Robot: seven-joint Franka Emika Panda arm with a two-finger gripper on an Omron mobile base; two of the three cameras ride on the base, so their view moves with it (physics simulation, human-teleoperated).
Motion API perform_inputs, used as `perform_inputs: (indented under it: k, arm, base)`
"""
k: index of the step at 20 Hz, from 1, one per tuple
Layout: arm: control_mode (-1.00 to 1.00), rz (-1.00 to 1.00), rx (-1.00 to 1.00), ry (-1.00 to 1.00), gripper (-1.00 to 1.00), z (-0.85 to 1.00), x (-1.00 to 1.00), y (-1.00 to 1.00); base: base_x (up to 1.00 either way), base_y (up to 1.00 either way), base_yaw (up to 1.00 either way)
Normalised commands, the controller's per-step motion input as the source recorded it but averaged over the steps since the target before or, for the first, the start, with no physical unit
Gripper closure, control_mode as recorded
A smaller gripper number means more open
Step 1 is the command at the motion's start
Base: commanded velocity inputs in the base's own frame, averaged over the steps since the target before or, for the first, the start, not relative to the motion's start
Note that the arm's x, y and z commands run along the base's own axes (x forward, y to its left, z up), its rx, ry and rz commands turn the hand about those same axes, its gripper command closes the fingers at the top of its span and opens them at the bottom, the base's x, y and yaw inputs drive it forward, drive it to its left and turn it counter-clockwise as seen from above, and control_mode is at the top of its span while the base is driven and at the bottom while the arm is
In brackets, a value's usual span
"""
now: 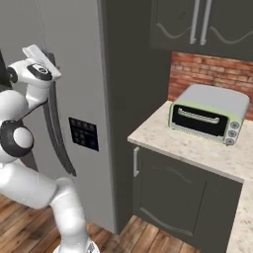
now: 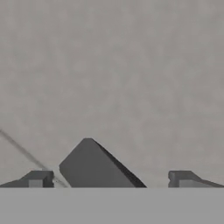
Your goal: Take the orange and broccoli from the second highest rack and move them to the highest rack where the squash and sweet potato are located, to maximize freezer space. Close the freezer door after rearranging.
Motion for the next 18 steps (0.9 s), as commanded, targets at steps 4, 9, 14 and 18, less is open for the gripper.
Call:
perform_inputs:
  k: [4, 9, 14, 18]
  arm:
    - [-1.00, -0.56, 0.08, 0.44, -1.00, 0.33, 0.67, -0.02]
    - [-1.00, -0.50, 0.09, 0.42, -1.00, 0.25, 0.66, 0.00]
    - [-1.00, -0.40, 0.06, 0.27, -1.00, 0.01, 0.48, -0.13]
    - [-1.00, -0.26, 0.11, 0.01, -1.00, 0.00, 0.02, -0.30]
  base:
    - [0.00, 0.00, 0.00]
    - [0.00, 0.00, 0.00]
    - [0.00, 0.00, 0.00]
    - [0.00, 0.00, 0.00]
